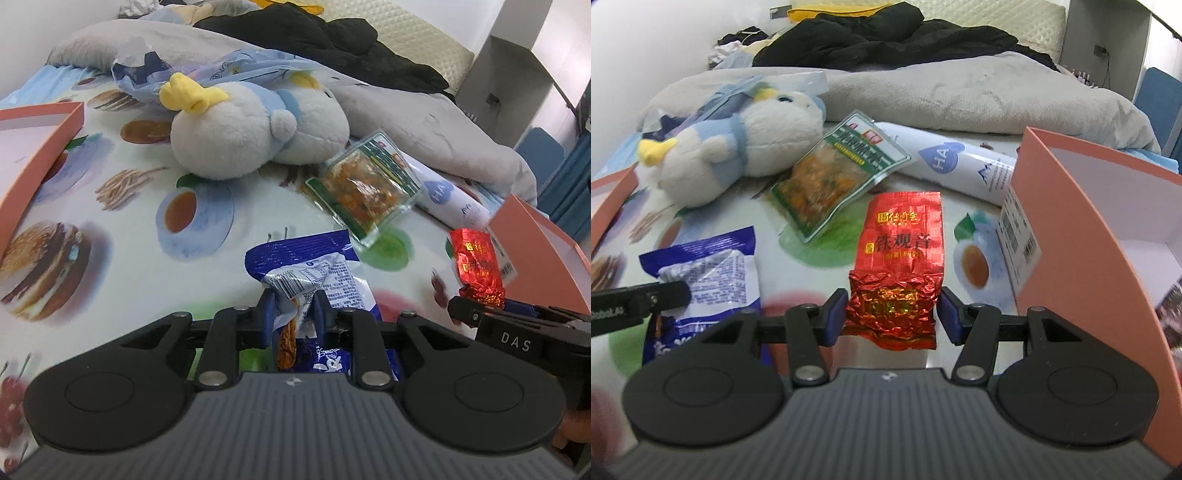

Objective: Organize snacks
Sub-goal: 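Grasp the blue snack bag with the left tool while the right tool grasps the red tea packet, then carry the blue bag and red tea packet in both tools over the pink box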

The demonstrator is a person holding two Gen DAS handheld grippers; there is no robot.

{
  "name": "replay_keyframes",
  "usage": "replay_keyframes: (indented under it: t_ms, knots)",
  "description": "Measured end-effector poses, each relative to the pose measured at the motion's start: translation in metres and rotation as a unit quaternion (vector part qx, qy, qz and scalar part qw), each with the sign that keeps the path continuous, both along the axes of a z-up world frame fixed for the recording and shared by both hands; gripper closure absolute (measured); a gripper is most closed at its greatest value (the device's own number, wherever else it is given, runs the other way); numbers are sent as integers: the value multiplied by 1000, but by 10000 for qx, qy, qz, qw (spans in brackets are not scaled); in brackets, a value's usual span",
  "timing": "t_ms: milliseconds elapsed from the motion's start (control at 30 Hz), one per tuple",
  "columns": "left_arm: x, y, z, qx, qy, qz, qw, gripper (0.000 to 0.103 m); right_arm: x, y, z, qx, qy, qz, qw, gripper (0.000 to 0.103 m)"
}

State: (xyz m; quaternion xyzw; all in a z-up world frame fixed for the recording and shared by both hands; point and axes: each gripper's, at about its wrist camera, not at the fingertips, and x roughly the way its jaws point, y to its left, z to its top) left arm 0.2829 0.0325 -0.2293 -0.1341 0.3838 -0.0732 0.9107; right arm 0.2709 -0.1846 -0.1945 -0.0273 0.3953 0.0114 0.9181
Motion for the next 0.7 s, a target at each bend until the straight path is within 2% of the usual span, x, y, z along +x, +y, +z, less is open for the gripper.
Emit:
replay_keyframes:
  t_ms: [67,433,700]
  knots:
    - [-9,2,1,-191,103,-14,9998,78,-10,2,0,-26,38,68,10000,47]
    - [-54,7,14,-24,125,73,9999,78,-61,17,-8,-85,535,447,9975,47]
    - [-73,5,33,-42,56,145,9999,78,-80,23,16,-64,453,681,9966,47]
